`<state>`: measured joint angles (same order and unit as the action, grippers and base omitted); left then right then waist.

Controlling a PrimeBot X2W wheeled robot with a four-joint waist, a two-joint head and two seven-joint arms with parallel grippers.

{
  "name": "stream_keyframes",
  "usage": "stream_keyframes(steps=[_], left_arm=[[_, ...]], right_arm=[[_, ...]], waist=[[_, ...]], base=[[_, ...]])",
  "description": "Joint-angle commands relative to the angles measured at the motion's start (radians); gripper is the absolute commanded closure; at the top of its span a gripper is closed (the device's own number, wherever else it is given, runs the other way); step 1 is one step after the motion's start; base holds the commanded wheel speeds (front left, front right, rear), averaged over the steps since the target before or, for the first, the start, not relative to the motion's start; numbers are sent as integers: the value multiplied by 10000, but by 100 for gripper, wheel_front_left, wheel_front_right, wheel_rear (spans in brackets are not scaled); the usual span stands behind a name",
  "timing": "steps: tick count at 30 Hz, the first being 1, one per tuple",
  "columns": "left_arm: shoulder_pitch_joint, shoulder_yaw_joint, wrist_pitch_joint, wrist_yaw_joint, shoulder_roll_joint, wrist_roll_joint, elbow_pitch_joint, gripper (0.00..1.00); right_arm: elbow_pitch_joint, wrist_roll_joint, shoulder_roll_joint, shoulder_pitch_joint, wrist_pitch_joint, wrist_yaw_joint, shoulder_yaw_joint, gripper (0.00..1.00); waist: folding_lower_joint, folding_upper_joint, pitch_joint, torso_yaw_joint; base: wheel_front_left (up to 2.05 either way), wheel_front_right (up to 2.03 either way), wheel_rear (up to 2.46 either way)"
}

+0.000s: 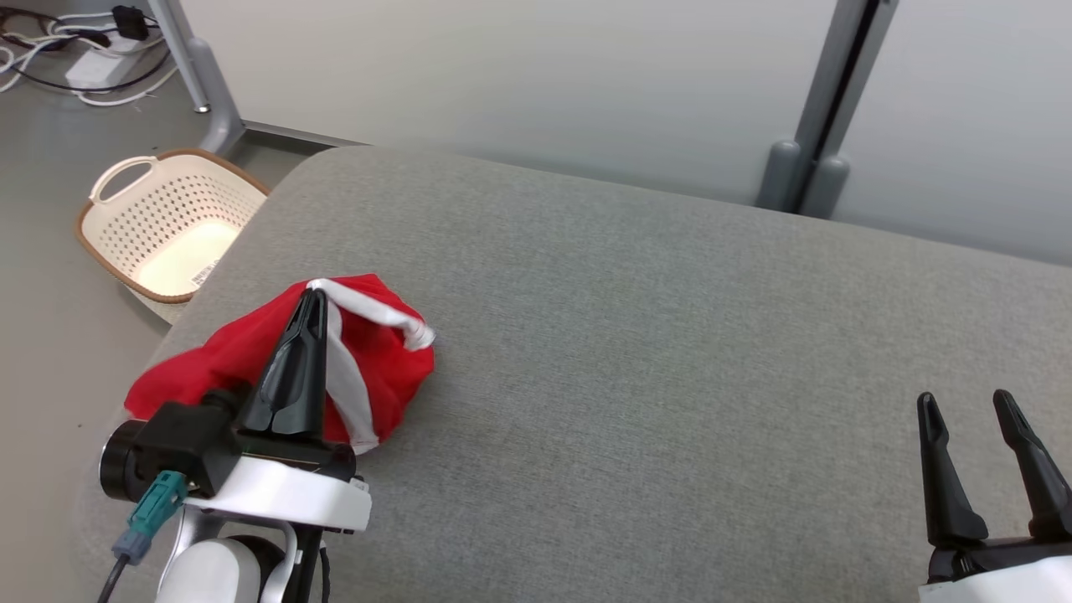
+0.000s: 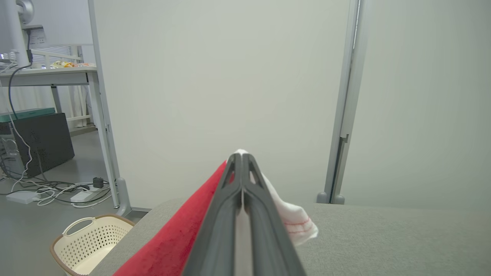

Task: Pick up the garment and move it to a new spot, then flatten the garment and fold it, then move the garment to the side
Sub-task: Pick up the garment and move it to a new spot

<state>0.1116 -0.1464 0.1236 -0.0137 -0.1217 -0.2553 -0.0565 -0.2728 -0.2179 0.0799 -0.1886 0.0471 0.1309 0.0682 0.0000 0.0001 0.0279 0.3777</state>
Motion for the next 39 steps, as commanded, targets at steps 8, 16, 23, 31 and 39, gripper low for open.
stream_keyframes(steps=[8,16,23,31,39], left_arm=[[884,-868,-137,548,190,-85,-361,100],[2668,-2455,-229,1049,540,20,83,100],[4091,-4410,-328,1316,645,-290,729,100],[4432,-5393,-663,1328,677,-511,2610,100],[4560,-5769,-594,1382,570,-594,3723,0]], right_arm=[[-313,-1,48,600,-66,-4,17,0],[-68,-194,-4,1300,-499,-2,-176,0],[554,-460,-157,1627,-1142,-4,-237,0],[1185,-786,-257,1869,-1728,-4,-342,0],[1566,-741,-271,2265,-2002,-2,-497,0]], waist=[[0,-1,1116,-1429],[0,-1,2463,-3985],[0,-1,3449,-6011],[0,-1,4392,-6799],[0,-1,4508,-6573]], base=[[0,0,0],[0,0,0],[0,0,0],[0,0,0],[0,0,0]])
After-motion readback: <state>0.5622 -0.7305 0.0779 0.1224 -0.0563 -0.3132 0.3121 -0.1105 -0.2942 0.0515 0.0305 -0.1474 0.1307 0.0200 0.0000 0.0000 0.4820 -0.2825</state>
